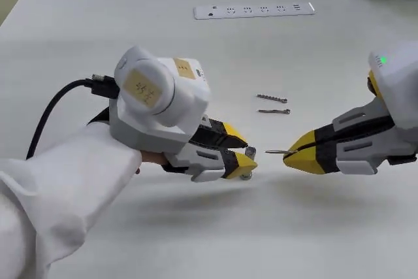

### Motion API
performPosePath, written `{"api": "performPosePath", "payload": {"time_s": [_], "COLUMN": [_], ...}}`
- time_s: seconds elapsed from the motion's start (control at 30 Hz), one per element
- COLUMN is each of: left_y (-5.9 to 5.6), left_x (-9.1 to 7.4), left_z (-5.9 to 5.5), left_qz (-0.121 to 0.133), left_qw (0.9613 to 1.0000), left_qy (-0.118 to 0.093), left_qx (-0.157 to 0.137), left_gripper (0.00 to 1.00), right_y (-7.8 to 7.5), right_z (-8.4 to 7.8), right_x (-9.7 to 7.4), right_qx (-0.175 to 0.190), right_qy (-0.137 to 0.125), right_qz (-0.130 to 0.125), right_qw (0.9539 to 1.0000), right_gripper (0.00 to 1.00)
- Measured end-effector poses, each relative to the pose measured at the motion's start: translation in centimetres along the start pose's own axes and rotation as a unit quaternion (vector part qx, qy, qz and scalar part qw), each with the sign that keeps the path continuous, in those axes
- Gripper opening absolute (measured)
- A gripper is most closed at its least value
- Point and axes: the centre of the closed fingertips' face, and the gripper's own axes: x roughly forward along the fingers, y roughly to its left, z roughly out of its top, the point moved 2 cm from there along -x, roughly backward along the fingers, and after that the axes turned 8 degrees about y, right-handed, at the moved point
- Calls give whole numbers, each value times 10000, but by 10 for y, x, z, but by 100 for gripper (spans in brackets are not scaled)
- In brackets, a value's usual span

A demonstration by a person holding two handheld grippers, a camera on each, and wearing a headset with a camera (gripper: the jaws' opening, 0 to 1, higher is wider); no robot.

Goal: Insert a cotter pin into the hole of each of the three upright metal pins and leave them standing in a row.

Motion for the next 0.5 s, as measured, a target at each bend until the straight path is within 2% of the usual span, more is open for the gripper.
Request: {"api": "performPosePath", "payload": {"time_s": [0.2, 0.27, 0.5], "left_y": [0, -1, 0], "left_x": [1, 1, 0], "left_z": [0, -2, -2], "left_qz": [-12, -44, -54], "left_qw": [10000, 10000, 10000], "left_qy": [24, 72, 43], "left_qx": [9, -2, -72], "left_gripper": [6, 6, 6], "right_y": [-3, -4, -7], "right_z": [1, 1, 2], "right_x": [3, 5, 10], "right_qx": [-29, -43, -148], "right_qy": [10, 18, 68], "right_qz": [7, 19, 17], "right_qw": [10000, 10000, 9999], "right_gripper": [0, 0, 0]}}
